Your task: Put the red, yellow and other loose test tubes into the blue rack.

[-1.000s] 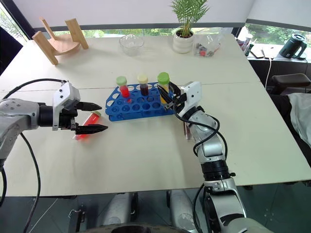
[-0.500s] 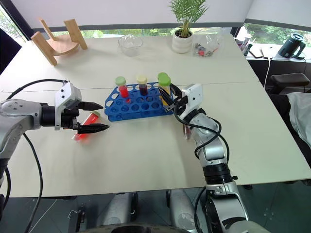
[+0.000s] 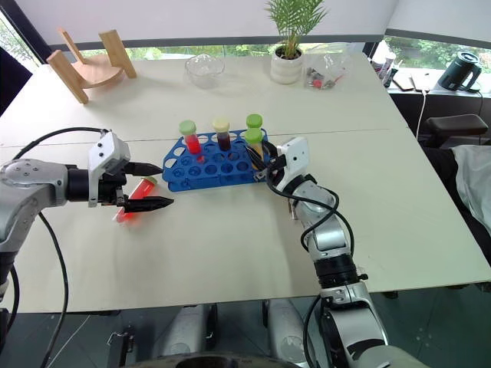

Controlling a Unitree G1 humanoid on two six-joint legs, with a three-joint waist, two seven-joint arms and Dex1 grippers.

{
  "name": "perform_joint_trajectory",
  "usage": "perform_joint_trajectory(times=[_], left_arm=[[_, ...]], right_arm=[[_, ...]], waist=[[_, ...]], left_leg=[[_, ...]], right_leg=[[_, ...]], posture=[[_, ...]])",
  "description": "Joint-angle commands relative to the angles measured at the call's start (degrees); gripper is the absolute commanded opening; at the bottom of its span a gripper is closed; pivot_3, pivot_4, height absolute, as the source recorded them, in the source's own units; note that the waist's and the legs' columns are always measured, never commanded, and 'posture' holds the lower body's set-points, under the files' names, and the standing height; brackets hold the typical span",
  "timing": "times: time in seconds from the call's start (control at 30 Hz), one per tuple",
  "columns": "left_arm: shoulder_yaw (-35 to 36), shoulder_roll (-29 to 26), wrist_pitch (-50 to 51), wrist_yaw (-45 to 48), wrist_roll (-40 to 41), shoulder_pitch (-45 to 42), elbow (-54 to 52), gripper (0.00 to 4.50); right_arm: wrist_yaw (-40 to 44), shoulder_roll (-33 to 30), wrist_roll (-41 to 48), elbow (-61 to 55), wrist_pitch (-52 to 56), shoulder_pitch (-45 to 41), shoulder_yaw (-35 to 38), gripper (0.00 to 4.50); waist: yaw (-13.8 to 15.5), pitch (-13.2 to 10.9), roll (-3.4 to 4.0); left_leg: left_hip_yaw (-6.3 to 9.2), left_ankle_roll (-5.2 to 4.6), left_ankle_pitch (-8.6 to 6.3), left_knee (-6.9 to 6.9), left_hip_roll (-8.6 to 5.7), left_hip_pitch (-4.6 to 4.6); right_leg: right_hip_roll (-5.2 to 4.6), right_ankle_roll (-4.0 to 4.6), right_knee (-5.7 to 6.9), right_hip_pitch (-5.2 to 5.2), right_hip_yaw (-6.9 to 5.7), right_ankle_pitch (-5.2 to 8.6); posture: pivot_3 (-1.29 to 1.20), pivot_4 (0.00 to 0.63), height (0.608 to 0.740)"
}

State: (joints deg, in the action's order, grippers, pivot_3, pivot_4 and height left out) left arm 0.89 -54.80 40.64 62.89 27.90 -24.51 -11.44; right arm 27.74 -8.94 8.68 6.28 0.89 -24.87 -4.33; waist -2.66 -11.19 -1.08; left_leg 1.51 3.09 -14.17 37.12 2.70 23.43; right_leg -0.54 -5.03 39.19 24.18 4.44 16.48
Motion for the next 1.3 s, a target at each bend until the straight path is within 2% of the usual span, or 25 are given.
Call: perform_joint_trajectory(times=[0.03, 0.13, 0.2, 0.33, 0.37, 0.43, 0.5, 0.6, 0.83, 0.93, 1.17, 1.3], left_arm=[[1.4, -0.2, -0.8, -0.4, -0.1, -0.5, -0.8, 4.50], [1.0, 0.2, -1.0, -0.5, -0.1, -0.9, -0.9, 4.50], [1.1, 0.4, -1.1, -0.5, 0.2, -1.2, -1.0, 4.50], [1.7, -1.4, -2.0, 1.8, 0.5, 0.0, -2.5, 4.50], [1.7, -1.8, -2.2, 2.2, 0.4, 0.2, -3.0, 4.50], [1.9, -3.6, -3.7, 3.6, -0.1, 0.7, -4.9, 4.50], [2.1, -4.5, -4.8, 4.0, -0.4, 0.5, -6.6, 4.50], [2.4, -4.3, -6.0, 2.8, -0.6, -0.1, -8.8, 4.50], [2.4, -1.0, -4.0, -2.8, 0.9, 1.0, -15.4, 4.50], [3.1, 0.6, -3.7, -5.7, 0.8, 4.6, -17.9, 4.50], [3.3, 2.1, -2.6, -10.0, 0.7, 8.1, -20.8, 4.50], [2.9, 2.4, -2.4, -11.0, 0.4, 8.4, -20.7, 4.50]], right_arm=[[1.0, 0.2, 0.8, -5.7, 1.5, 1.5, -1.8, 2.72], [1.7, -2.4, 1.3, -10.9, 5.2, 2.4, -0.8, 4.33], [3.0, -6.2, 3.2, -15.2, 10.2, 1.6, 1.4, 4.43], [9.8, -22.1, 9.6, -20.8, 33.2, -6.7, 5.7, 4.43], [11.8, -26.4, 10.7, -20.6, 40.7, -9.1, 4.8, 4.43], [19.2, -37.7, 15.3, -17.8, 62.6, -17.9, -0.8, 4.43], [24.3, -43.0, 19.5, -13.7, 77.2, -25.6, -6.2, 4.43], [26.2, -41.6, 20.6, -4.0, 86.3, -35.2, -12.1, 4.43], [28.0, -34.9, 18.7, 15.4, 90.7, -47.0, -24.4, 4.43], [28.0, -30.1, 15.5, 23.8, 87.9, -49.4, -30.7, 4.43], [34.7, -28.2, 8.5, 26.7, 78.0, -48.3, -43.3, 4.43], [37.2, -28.8, 3.9, 26.3, 72.2, -45.9, -46.6, 2.63]], waist=[[0.0, 0.0, 0.00], [0.0, 0.0, 0.01], [0.2, 0.0, 0.01], [0.4, 0.0, 0.03], [0.3, -0.1, 0.04], [0.1, -0.1, 0.10], [0.0, -0.1, 0.08], [-0.3, -0.1, 0.07], [-0.4, -0.1, 0.06], [-1.0, -0.1, 0.04], [-1.2, 0.0, -0.03], [-1.2, 0.0, -0.09]], left_leg=[[0.00, 0.00, 0.00, 0.00, 0.00, 0.00], [0.00, 0.00, 0.00, 0.01, 0.00, 0.00], [-0.03, 0.00, 0.00, 0.03, -0.02, 0.01], [-0.05, 0.00, 0.00, 0.11, -0.08, 0.05], [-0.04, 0.00, 0.00, 0.12, -0.07, 0.05], [-0.02, -0.01, 0.00, 0.04, -0.03, 0.01], [-0.06, -0.04, 0.00, -0.08, 0.02, -0.01], [-0.06, -0.34, -0.17, -0.07, 0.09, -0.04], [-0.15, -0.43, -0.22, -0.01, 0.03, 0.12], [-0.18, -0.45, -0.24, -0.01, 0.03, 0.13], [-0.11, -0.44, -0.24, 0.04, 0.03, 0.16], [-0.05, -0.44, -0.24, 0.07, 0.03, 0.02]], right_leg=[[0.00, 0.00, 0.00, 0.00, 0.00, 0.00], [0.00, 0.00, 0.00, 0.01, 0.01, 0.00], [-0.02, -0.01, 0.00, 0.01, 0.02, 0.00], [-0.09, -0.02, -0.03, -0.03, 0.03, -0.01], [-0.08, -0.02, -0.04, -0.03, 0.03, -0.01], [-0.03, 0.01, -0.04, -0.02, 0.02, 0.01], [0.01, 0.14, -0.03, 0.10, 0.05, 0.08], [0.09, 0.32, -0.01, 0.13, 0.04, 0.18], [-0.01, 0.27, -0.07, 0.21, 0.05, 0.19], [-0.02, 0.25, -0.07, 0.25, 0.08, 0.19], [-0.02, 0.24, -0.05, 0.23, 0.02, 0.18], [-0.01, 0.24, -0.04, 0.08, -0.04, 0.18]], posture=[[0.00, 0.150, 0.740], [0.00, 0.150, 0.740], [0.00, 0.150, 0.740], [0.00, 0.150, 0.740], [0.00, 0.150, 0.740], [0.00, 0.150, 0.740], [0.00, 0.150, 0.740], [0.00, 0.150, 0.740], [0.00, 0.150, 0.740], [0.00, 0.150, 0.740], [0.00, 0.150, 0.740], [0.00, 0.150, 0.740]])
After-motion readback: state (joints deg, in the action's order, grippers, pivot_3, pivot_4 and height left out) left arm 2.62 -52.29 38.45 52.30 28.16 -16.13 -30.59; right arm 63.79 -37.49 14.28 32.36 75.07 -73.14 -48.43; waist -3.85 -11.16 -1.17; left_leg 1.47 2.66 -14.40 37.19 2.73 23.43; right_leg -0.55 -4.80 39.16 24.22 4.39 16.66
